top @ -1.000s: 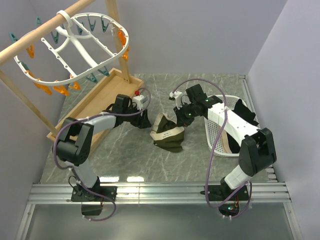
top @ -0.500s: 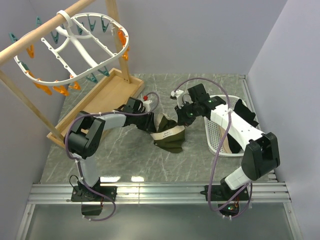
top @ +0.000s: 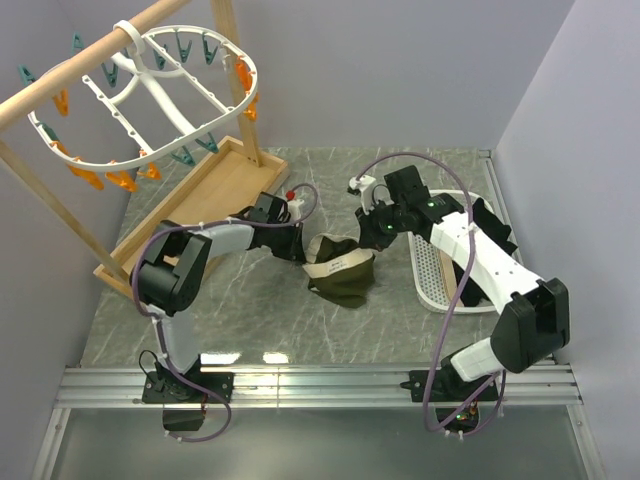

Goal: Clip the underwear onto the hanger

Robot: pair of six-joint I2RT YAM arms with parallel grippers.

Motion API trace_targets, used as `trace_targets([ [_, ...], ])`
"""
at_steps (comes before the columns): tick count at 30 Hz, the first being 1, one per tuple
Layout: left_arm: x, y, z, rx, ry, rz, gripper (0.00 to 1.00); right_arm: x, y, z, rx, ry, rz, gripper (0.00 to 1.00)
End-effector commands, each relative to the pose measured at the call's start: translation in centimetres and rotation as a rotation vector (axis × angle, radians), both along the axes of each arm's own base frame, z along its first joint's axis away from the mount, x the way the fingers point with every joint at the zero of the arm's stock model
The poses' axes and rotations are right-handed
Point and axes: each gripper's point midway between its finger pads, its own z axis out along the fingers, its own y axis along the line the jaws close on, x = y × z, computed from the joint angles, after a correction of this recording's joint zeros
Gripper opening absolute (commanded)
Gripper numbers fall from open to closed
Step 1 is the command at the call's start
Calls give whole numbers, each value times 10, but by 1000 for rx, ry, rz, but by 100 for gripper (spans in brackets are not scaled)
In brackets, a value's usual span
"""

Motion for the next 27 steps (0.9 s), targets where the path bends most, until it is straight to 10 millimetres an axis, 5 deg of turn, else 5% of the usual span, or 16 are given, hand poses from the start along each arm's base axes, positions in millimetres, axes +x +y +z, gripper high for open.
trace_targets([
  [1,15,26,37,103,-129,35,0,2,-10,34,27,-81,-39,0],
  [3,21,33,61,118,-207,37,0,1,-15,42,28,-103,-55,0],
  [11,24,53,102,187,-328,59,0,-6,-23,55,21,-133,-66,0],
  [19,39,79,210,235,-641,128,0,21,-43,104,25,-330,-199,0],
  [23,34,91,231,275,-677,137,0,15,-41,99,54,-290,-221,0],
  [27,7,95,240,250,-673,110,0,-3,-39,96,106,-257,-222,0],
])
